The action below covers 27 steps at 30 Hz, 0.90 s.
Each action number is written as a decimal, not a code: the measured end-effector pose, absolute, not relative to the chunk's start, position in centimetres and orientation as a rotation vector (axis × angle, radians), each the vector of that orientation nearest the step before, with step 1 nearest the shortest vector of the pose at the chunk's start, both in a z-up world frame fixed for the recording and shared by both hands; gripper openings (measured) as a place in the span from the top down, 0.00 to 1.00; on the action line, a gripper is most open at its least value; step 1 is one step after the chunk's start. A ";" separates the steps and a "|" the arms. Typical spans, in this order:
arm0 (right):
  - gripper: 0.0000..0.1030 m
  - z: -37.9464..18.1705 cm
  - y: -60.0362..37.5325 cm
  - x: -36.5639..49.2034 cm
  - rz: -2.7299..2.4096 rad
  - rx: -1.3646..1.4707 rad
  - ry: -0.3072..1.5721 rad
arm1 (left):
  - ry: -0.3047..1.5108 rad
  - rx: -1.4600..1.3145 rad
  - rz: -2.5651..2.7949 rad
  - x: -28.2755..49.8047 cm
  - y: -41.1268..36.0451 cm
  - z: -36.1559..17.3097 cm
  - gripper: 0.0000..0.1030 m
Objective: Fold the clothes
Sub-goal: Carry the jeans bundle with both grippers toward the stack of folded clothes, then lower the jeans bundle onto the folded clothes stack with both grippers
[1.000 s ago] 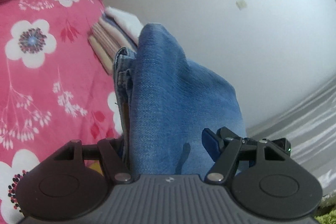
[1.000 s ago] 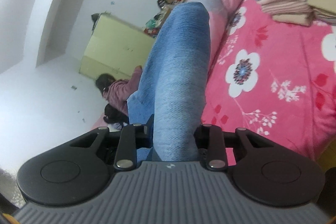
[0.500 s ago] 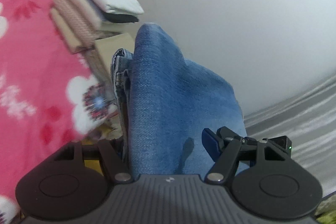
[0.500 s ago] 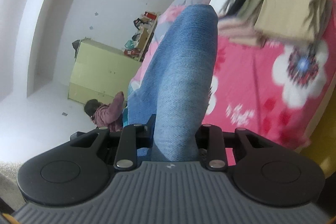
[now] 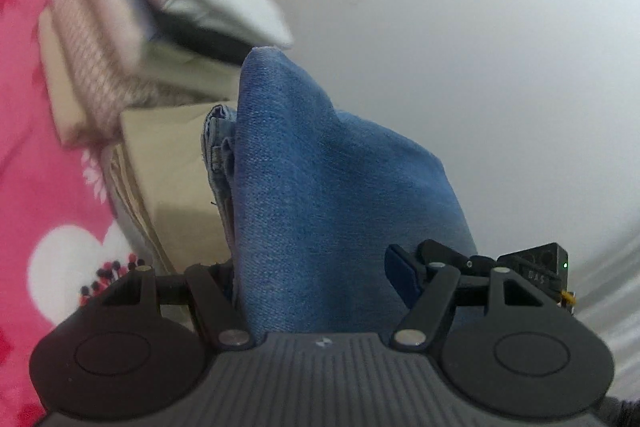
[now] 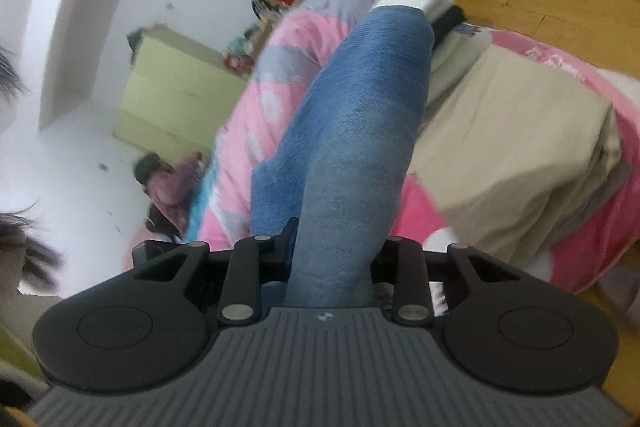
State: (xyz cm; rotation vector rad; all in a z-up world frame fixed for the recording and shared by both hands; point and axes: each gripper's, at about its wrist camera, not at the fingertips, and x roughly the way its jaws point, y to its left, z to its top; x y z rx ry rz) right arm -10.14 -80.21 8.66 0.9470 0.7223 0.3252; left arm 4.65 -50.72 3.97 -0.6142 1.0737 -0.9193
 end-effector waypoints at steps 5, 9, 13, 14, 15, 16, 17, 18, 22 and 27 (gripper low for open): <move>0.74 5.5 -83.1 -3.3 0.385 0.858 0.863 | 1.112 -0.708 -0.845 7.1 -52.2 0.6 0.33; 0.74 4.8 -85.0 1.8 0.490 0.804 0.938 | 1.118 -0.746 -0.786 8.4 -53.0 -0.3 0.33; 0.74 3.4 -86.8 6.7 0.623 0.810 0.996 | 1.111 -0.747 -0.716 9.6 -54.0 -0.9 0.32; 0.74 2.7 -87.4 7.9 0.659 0.818 1.010 | 1.111 -0.744 -0.695 10.0 -54.4 -1.2 0.32; 0.74 1.6 -88.1 9.0 0.685 0.833 1.024 | 1.118 -0.742 -0.669 10.4 -54.8 -2.0 0.33; 0.74 0.3 -88.8 10.2 0.707 0.851 1.038 | 1.125 -0.740 -0.644 10.8 -55.3 -2.8 0.33; 0.74 -0.9 -89.5 11.4 0.730 0.869 1.052 | 1.133 -0.733 -0.619 11.2 -55.7 -3.6 0.33; 0.74 -2.6 -90.1 12.5 0.743 0.879 1.073 | 1.143 -0.709 -0.596 11.5 -56.3 -4.6 0.33; 0.75 -8.6 -91.3 14.8 0.790 0.959 1.131 | 1.143 -0.698 -0.548 12.1 -57.5 -6.5 0.35; 0.72 -9.5 -91.9 15.6 0.877 0.965 1.156 | 1.154 -0.696 -0.502 11.2 -57.5 -5.8 0.34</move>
